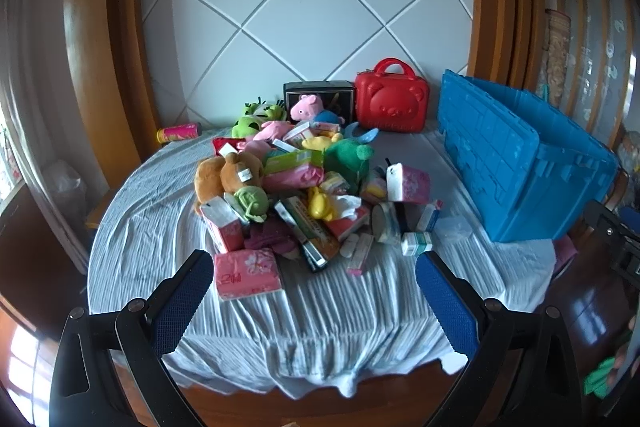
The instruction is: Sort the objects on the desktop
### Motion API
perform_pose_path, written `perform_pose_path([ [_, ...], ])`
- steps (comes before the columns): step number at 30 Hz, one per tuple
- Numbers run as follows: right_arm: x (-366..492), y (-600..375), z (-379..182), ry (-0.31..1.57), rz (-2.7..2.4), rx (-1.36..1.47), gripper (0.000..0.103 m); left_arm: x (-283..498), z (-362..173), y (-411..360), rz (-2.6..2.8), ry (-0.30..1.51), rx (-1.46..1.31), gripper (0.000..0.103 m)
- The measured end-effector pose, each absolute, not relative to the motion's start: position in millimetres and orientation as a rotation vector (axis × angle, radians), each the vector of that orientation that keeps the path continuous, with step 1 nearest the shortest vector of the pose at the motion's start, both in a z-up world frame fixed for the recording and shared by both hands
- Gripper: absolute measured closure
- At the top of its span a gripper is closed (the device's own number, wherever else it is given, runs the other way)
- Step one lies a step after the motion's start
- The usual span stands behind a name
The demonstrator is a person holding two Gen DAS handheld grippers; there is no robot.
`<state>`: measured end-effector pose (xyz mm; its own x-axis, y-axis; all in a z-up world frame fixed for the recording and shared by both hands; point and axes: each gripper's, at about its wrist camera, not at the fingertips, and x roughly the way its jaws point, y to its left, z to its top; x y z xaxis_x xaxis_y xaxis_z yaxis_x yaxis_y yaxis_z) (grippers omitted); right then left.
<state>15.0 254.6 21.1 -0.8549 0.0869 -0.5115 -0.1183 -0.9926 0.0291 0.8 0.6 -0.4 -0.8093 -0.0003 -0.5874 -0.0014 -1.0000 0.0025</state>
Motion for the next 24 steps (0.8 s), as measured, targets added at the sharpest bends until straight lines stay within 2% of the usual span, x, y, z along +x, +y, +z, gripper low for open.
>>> perform_pose_path([
  [24,16.3,269.3,20.2,0.098,2.892,-0.795,0.000,3.1,-2.0,5.1,2.978,0.043,-0.970,0.001],
])
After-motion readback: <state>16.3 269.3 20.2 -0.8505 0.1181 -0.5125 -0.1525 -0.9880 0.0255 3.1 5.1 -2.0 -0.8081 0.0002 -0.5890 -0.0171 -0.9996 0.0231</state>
